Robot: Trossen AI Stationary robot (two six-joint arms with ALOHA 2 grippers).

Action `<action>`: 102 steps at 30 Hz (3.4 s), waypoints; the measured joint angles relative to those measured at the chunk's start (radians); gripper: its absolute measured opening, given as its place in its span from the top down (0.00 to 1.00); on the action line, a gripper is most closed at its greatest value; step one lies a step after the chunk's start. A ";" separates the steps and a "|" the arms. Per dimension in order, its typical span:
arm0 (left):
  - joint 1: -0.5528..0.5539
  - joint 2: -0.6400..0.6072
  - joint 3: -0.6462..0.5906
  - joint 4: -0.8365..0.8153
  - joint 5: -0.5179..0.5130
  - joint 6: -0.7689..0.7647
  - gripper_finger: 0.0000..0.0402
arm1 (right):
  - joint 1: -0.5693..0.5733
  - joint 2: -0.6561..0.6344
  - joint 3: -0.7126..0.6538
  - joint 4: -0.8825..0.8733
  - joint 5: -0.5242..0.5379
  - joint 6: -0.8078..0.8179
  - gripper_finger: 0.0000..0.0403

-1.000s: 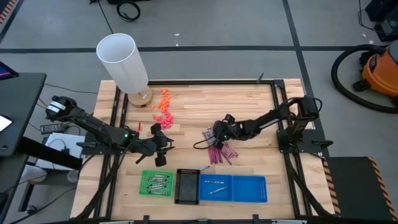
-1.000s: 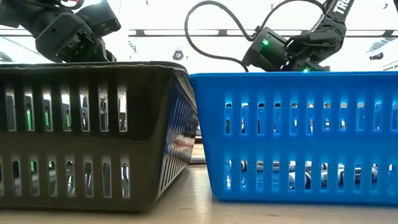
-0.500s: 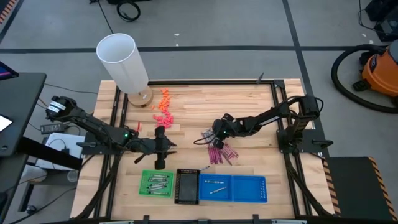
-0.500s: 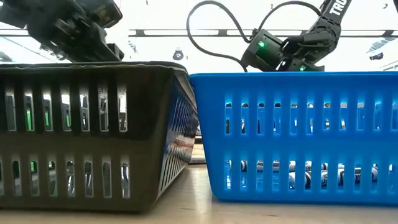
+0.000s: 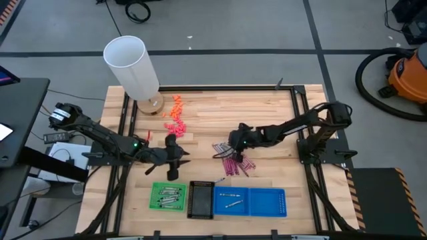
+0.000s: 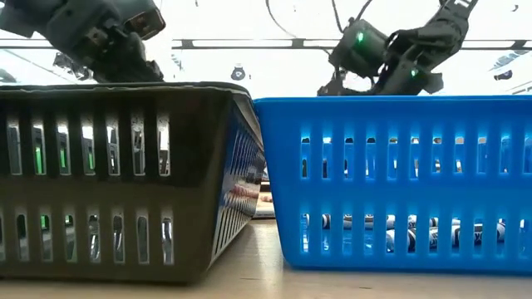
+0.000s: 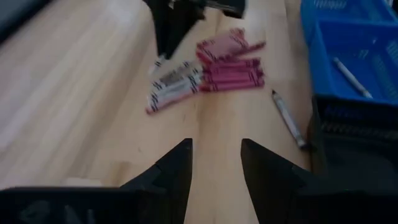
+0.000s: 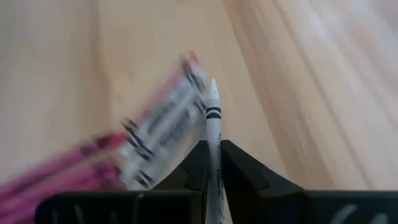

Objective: Sort crayons
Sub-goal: Put the white crayon into the left blue bin

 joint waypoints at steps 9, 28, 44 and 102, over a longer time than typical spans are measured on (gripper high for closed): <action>0.000 0.000 0.000 0.050 -0.019 0.055 0.64 | 0.087 -0.079 0.040 -0.016 -0.118 -0.008 0.89; 0.000 0.000 0.000 0.052 -0.040 0.058 0.64 | 0.322 -0.073 0.079 0.039 -0.500 0.277 0.89; 0.000 0.000 0.000 0.161 -0.038 0.084 0.64 | 0.395 0.076 0.153 -0.041 -0.409 0.380 0.73; -0.014 0.000 0.000 0.146 0.096 -0.162 0.64 | 0.059 0.042 0.025 -0.097 0.117 0.041 0.52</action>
